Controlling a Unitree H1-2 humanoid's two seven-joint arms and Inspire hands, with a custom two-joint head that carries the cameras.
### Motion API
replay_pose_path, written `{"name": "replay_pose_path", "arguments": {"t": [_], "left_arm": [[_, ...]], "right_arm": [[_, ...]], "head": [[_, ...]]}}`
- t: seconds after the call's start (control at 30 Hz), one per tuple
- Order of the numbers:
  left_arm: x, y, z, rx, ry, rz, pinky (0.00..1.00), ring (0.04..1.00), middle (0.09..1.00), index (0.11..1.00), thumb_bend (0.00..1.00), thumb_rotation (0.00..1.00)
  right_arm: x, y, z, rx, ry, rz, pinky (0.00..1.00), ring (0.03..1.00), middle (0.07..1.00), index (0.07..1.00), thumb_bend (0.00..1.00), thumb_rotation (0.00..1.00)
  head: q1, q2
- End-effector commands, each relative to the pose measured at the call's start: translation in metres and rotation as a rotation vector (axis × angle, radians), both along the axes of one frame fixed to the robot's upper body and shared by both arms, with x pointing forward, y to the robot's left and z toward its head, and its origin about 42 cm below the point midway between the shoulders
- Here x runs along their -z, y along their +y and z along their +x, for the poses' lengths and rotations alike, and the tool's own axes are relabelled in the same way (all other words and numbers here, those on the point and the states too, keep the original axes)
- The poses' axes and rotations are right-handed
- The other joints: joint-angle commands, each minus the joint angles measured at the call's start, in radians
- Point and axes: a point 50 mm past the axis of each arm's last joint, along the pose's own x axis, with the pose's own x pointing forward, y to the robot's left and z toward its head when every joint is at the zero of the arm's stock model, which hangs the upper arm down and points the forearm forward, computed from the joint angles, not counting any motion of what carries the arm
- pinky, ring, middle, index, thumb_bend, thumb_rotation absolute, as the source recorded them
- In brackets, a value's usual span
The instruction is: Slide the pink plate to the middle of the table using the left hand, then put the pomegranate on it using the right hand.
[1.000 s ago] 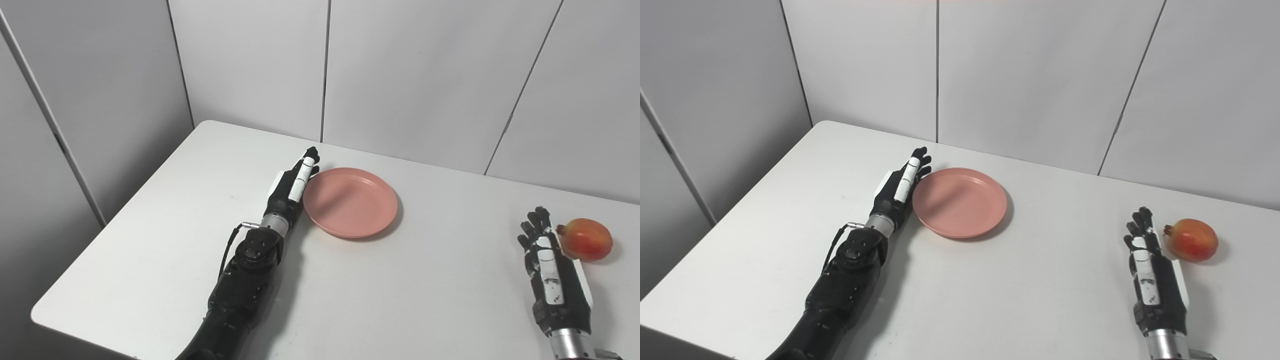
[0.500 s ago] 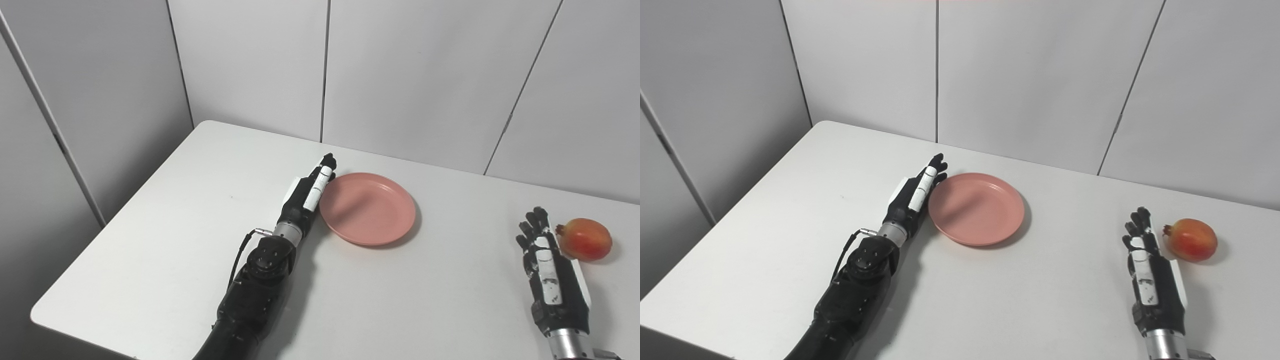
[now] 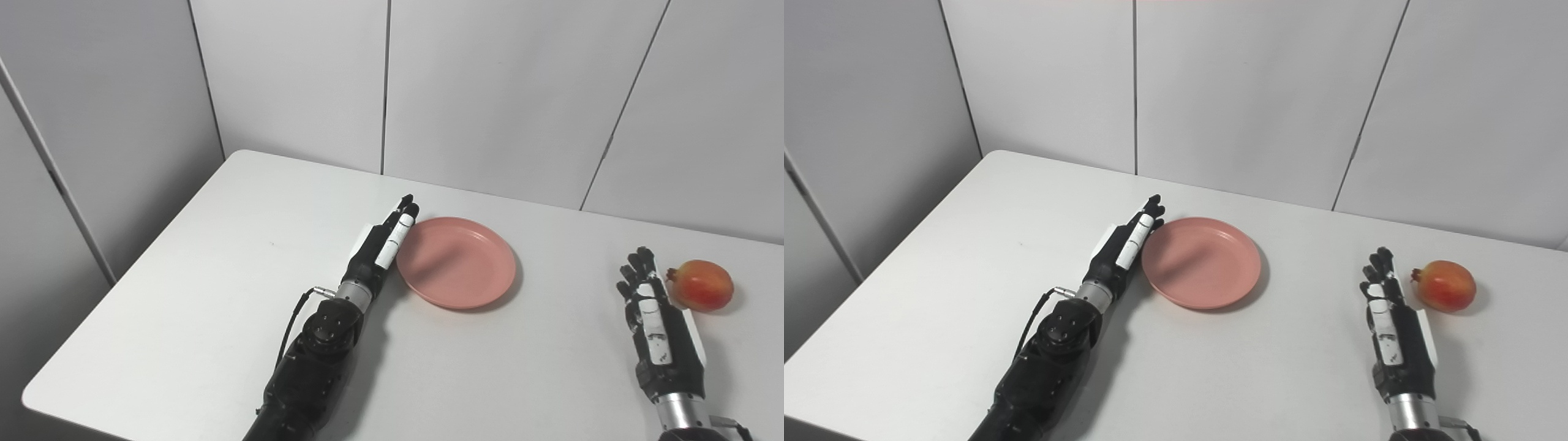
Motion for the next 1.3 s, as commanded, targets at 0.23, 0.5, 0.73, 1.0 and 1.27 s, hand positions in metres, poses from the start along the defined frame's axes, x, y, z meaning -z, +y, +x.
{"name": "replay_pose_path", "arguments": {"t": [0.23, 0.5, 0.73, 1.0, 1.27], "left_arm": [[-0.018, -0.011, 0.001, 0.061, -0.082, -0.010, 0.95, 0.967, 0.978, 0.972, 0.65, 1.00], [-0.015, -0.010, -0.006, 0.085, -0.070, -0.042, 0.97, 0.974, 0.987, 0.979, 0.67, 1.00], [-0.015, -0.011, -0.012, 0.104, -0.062, -0.154, 0.95, 0.980, 0.989, 0.984, 0.62, 1.00], [-0.012, -0.007, -0.014, 0.138, -0.052, -0.197, 0.98, 0.992, 1.000, 1.000, 0.65, 1.00], [-0.011, 0.006, -0.012, 0.140, -0.061, -0.215, 0.98, 0.990, 1.000, 1.000, 0.66, 1.00]], "right_arm": [[-0.013, 0.014, 0.004, 0.021, -0.063, -0.012, 1.00, 1.000, 1.000, 1.000, 0.65, 0.89], [-0.015, 0.025, 0.005, 0.029, -0.062, 0.008, 1.00, 1.000, 1.000, 1.000, 0.64, 0.88], [-0.015, 0.037, 0.006, 0.038, -0.056, 0.012, 1.00, 1.000, 1.000, 1.000, 0.65, 0.86], [-0.013, 0.049, 0.007, 0.040, -0.041, 0.011, 1.00, 1.000, 1.000, 1.000, 0.71, 0.83], [-0.013, 0.062, 0.010, 0.059, -0.055, -0.003, 1.00, 1.000, 1.000, 1.000, 0.72, 0.85]], "head": [[-0.087, 0.019], [-0.167, 0.029], [-0.225, 0.031], [-0.269, 0.025], [-0.320, 0.029]]}}
